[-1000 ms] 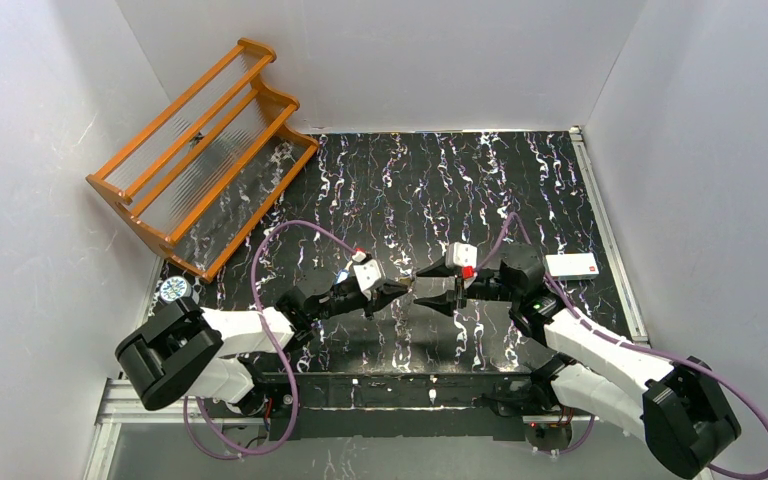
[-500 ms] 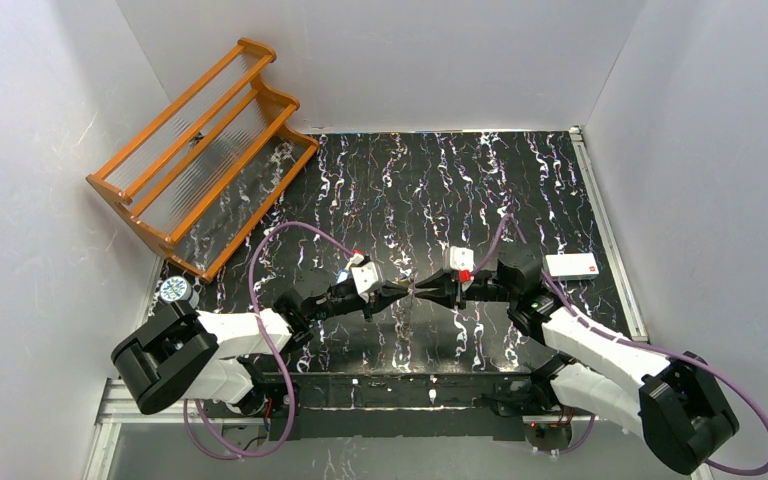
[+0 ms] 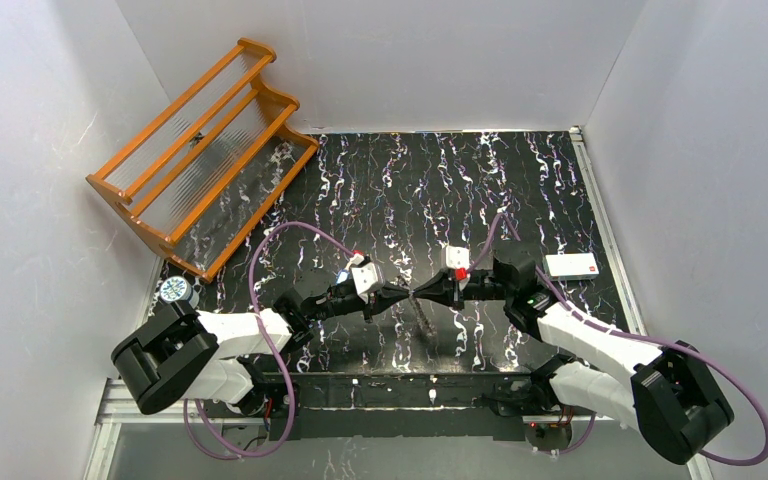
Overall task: Put the keys on the keyring
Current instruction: Adjust the keyring.
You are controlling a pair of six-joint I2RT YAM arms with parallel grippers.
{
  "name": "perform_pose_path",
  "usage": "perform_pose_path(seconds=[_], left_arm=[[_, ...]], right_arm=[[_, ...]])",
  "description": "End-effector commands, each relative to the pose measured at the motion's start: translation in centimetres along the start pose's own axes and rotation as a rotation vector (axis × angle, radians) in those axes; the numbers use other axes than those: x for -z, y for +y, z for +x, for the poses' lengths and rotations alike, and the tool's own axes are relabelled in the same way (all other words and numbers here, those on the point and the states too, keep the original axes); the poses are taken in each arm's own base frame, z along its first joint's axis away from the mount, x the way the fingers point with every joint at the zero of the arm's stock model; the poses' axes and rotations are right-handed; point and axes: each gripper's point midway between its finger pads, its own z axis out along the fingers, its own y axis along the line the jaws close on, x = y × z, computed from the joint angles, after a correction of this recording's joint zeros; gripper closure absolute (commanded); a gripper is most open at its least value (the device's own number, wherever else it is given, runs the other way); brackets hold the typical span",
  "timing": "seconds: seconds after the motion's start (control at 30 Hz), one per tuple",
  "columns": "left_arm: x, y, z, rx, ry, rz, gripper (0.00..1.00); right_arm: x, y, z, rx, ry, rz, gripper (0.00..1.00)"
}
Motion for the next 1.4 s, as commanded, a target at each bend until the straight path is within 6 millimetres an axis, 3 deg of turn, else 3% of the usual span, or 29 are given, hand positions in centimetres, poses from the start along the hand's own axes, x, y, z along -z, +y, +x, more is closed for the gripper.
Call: perform_pose_path(seconds=[0.0, 0.13, 0.27, 0.43, 0.6, 0.73, 0.83, 0.93, 1.03, 1.23, 1.37], left_arm=[[-0.6, -0.3, -2.3, -0.03, -0.07, 0.028, 1.0], [-0.6, -0.2, -2.3, -0.022, -0.068, 0.021, 1.0], [-0.7, -0.1, -2.2, -0.008, -0.066, 0.017, 0.77], [-0.8, 0.0, -2.2, -0.006, -0.065, 0.014, 0.68], [-0.8, -0.2, -2.1, -0.021, -0.063, 0.027, 0.76], [-0.9, -0.3, -1.9, -0.022, -0.057, 0.039, 0.98], [-0.9, -0.4, -2.0, -0.022, -0.06, 0.045, 1.0], [-0.7, -0.4, -2.5, -0.033, -0.073, 0.037, 1.0], [-0.3, -0.2, -3.0, -0.055, -0.089, 0.02, 1.0], [0.9, -0.6, -4.6, -0.108, -0.139, 0.018, 1.0], [2.0, -1.1, -5.6, -0.175, -0.189, 0.013, 1.0]], right_arm=[[-0.4, -0.8, -2.5, 0.063, -0.052, -0.006, 0.97], [-0.4, -0.6, -2.3, 0.054, -0.052, -0.012, 0.99], [-0.3, -0.5, -2.3, 0.05, -0.053, -0.017, 0.99], [-0.4, -0.3, -2.5, 0.051, -0.058, -0.03, 0.99], [-0.4, -0.2, -2.6, 0.053, -0.063, -0.037, 0.99], [-0.4, -0.2, -2.7, 0.054, -0.065, -0.038, 0.99], [-0.3, -0.4, -2.7, 0.054, -0.056, -0.024, 0.98], [0.1, -1.0, -3.0, 0.096, -0.027, 0.007, 0.55], [0.8, -1.6, -3.6, 0.157, -0.014, 0.057, 0.29], [2.0, -2.6, -4.6, 0.233, 0.003, 0.151, 0.04], [2.2, -2.5, -5.5, 0.252, -0.014, 0.15, 0.01]])
